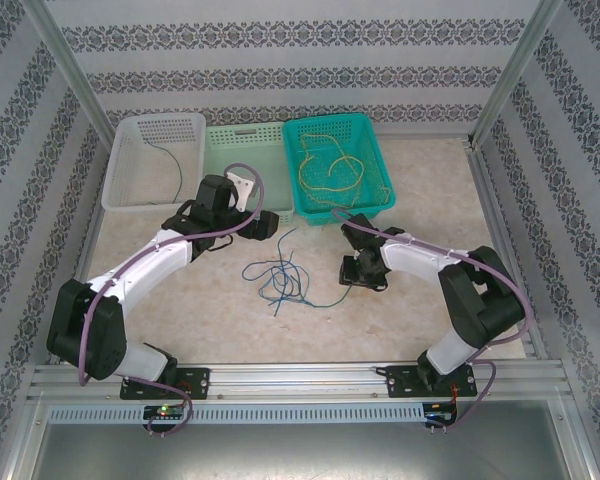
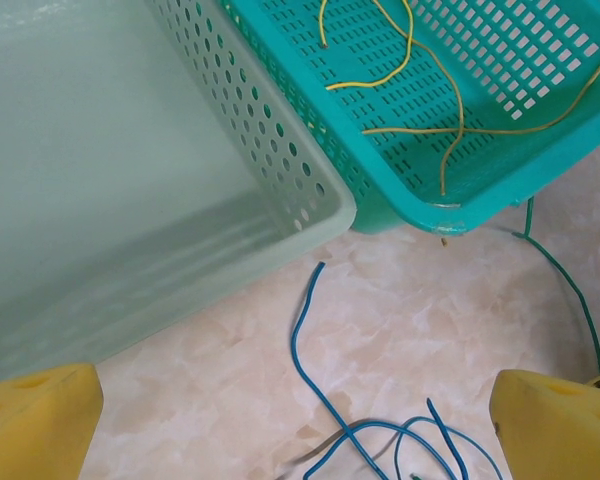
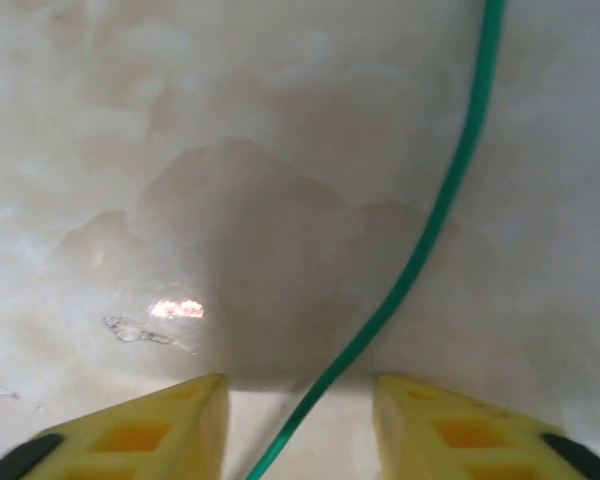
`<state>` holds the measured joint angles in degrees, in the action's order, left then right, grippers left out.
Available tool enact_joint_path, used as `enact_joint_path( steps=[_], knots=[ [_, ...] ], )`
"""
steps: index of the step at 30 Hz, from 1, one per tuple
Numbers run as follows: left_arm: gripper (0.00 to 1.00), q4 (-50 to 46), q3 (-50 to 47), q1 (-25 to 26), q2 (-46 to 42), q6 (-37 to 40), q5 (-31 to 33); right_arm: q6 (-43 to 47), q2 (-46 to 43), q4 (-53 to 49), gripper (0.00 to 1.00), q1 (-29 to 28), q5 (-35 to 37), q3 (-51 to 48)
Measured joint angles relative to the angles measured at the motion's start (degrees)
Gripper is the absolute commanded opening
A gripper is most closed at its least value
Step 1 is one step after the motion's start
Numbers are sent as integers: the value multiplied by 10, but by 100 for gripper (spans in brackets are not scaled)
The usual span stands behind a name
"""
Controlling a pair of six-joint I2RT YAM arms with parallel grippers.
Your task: Untangle the cables
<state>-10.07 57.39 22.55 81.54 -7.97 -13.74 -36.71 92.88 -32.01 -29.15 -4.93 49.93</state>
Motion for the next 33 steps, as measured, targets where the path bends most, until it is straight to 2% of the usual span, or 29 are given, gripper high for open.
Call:
enact_joint_path(
  steps=[6,9,16,27,33],
  knots=[
    [100,3,-4,0,-3,11,9,-14,9,-25,6,-10,45,9],
    [100,3,-4,0,-3,17,10,-26,1,-22,0,-11,52,3],
    [100,3,-4,0,-3,17,11,-42,-62,-14,0,-6,83,-50],
    [100,3,-4,2,8,17,-8,-43,-327,-61,0,50,171,-65],
    [100,3,15,39,28,33,-20,-4,-398,-82,0,50,197,-33]
  ],
)
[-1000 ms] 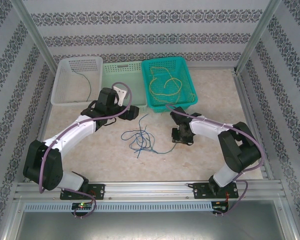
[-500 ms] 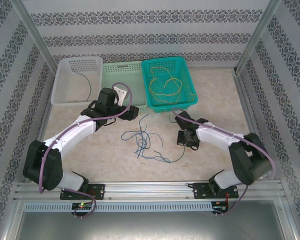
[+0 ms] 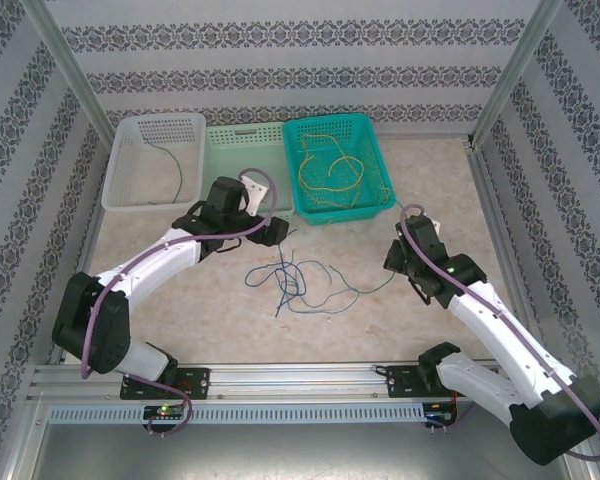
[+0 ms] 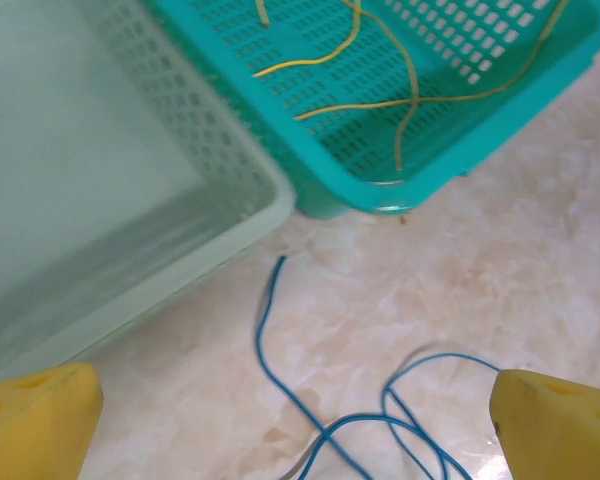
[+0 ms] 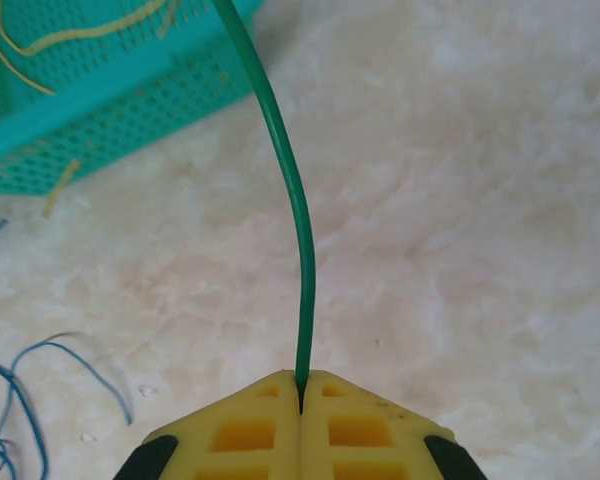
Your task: Untangle the cables
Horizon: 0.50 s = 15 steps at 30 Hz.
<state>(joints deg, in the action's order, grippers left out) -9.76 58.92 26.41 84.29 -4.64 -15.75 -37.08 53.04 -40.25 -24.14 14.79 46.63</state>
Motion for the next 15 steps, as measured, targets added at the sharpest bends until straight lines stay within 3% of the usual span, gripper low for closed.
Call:
enact_joint_path(
  steps=[6,15],
  knots=[
    [100,9,31,54,12,28,-33,68,-7,0,0,-32,54,52],
    [95,30,63,125,71,50,-89,103,22,30,0,-39,65,85]
  ],
)
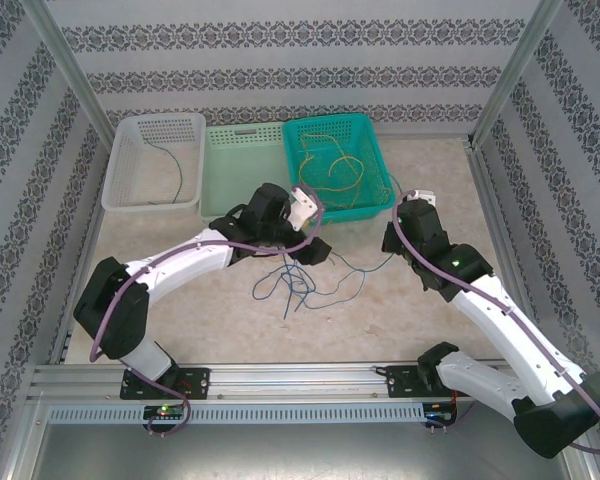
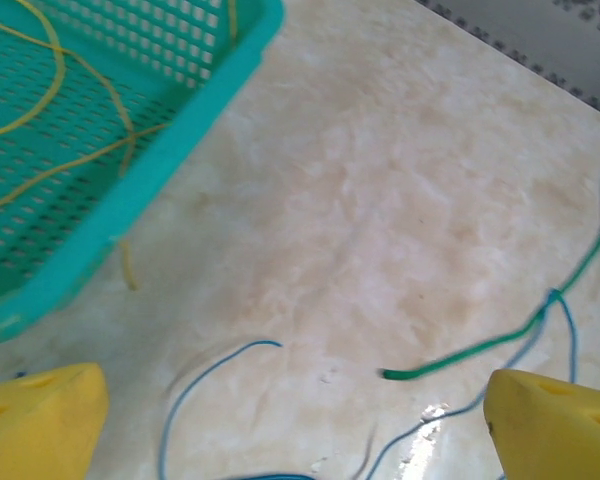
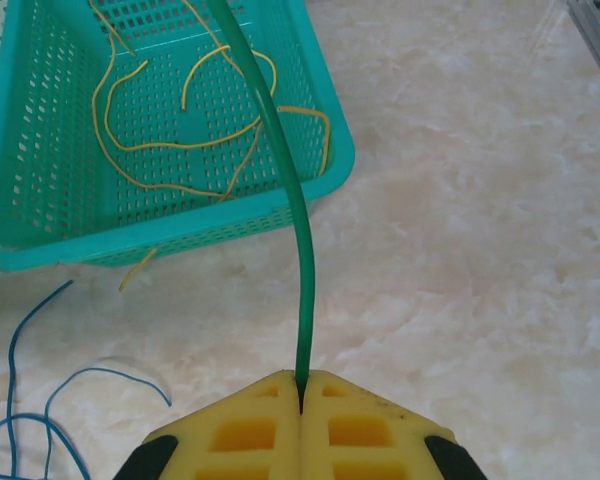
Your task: Untangle the cables
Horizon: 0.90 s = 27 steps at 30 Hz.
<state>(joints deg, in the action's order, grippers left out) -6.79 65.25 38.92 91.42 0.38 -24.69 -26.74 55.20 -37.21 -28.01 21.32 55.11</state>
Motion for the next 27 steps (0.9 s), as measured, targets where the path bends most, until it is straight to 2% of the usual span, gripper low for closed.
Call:
enact_joint_path(
  steps=[5,7,9,19,27],
  knots=[
    [90,3,-1,9,4,-2,-15,2,0,11,0,0,12,7],
    [79,16,-9,9,2,-8,-22,2,0,13,0,0,17,12],
    [75,23,-21,10,0,-16,-33,2,0,14,0,0,19,18],
    [85,68,-55,43,3,-64,-71,-22,-11,17,0,0,20,34],
    [88,114,-57,60,34,-93,-66,-65,-27,22,0,0,16,34]
  ],
)
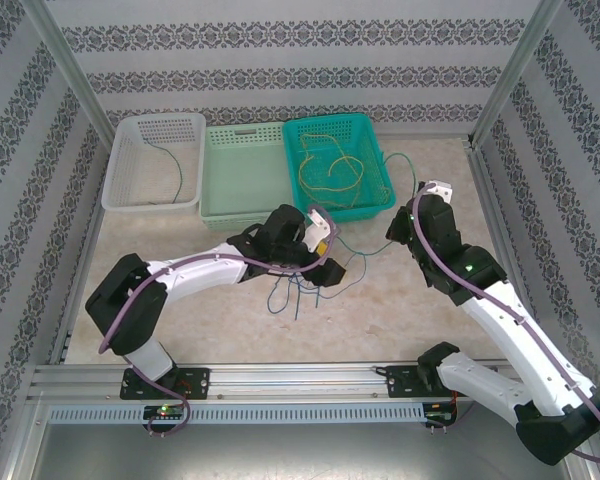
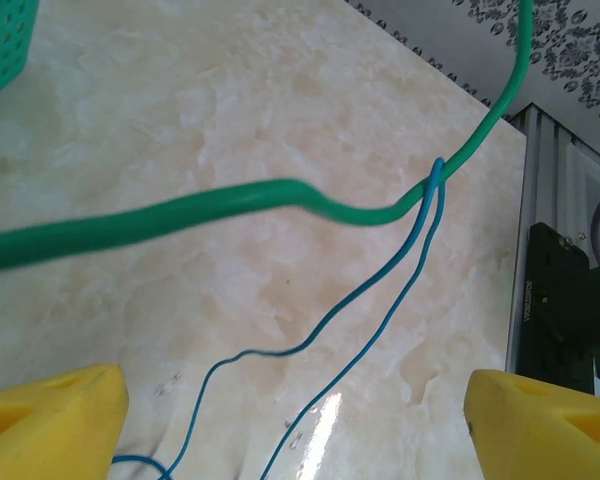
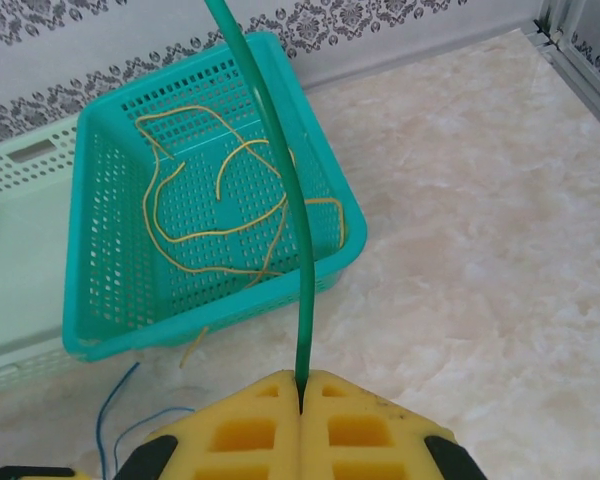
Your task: Untangle the cables
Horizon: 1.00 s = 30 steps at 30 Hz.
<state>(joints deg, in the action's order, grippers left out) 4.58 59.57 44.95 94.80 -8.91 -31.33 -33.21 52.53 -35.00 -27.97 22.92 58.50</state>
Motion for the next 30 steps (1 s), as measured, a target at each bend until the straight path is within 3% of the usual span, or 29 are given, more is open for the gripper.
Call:
enact_joint_path(
  steps=[5,7,8,11,12,17,30],
  knots=[
    [87,22,8,9,32,-5,9,-26,-3,15,0,0,-17,0],
    [81,24,11,9,44,-5,18,-32,-5,18,0,0,-23,0],
    [74,26,12,9,49,-7,20,-34,-6,19,0,0,-25,0],
    [37,32,20,9,63,-8,31,-40,-11,20,0,0,-29,0],
    [28,35,21,9,64,-8,33,-40,-12,20,0,0,-28,0],
    [0,43,20,8,64,-8,60,-37,-22,6,0,2,-28,0],
    [0,34,-14,-38,16,-8,167,26,-22,-148,0,44,-27,38]
  ],
)
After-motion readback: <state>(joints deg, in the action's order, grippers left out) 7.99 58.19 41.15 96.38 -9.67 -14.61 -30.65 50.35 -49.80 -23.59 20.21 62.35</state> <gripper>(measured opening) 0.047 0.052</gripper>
